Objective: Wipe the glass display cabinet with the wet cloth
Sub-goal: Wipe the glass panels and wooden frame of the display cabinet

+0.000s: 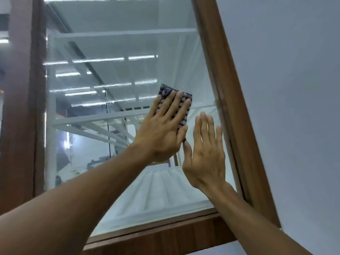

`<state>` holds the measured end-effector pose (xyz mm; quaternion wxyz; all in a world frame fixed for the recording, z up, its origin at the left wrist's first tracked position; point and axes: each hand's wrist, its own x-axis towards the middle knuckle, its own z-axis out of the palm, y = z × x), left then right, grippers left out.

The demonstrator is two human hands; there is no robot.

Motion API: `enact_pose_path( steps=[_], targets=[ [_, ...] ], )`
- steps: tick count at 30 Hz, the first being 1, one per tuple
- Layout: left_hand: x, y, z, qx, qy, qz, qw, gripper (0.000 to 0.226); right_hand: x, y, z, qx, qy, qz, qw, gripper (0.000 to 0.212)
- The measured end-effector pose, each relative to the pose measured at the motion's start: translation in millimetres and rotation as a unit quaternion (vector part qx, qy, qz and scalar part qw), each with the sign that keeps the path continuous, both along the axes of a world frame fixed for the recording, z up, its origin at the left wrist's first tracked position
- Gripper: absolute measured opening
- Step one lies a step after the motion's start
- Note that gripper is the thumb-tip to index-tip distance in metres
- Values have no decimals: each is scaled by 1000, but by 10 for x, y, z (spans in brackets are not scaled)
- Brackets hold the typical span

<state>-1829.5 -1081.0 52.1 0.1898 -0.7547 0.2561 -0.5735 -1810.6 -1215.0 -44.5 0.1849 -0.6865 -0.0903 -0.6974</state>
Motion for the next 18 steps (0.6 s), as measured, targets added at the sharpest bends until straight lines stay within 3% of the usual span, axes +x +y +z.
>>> enact_pose_path(
  steps=[4,9,15,18],
  targets=[
    [-2,-134,216,-34,-5,6,999,68,8,-73,-27,-18,-11,6,1000,63],
    [45,-926,348,-12,-5,-17,1000,69,24,-108,-263,83,1,33,996,63],
    [23,-606,86,98,-2,-25,995,68,42,-173,-349,69,1,28,997,62],
    [1,-365,-59,76,-3,-18,997,68,15,-170,-355,64,14,13,998,63]
  ],
)
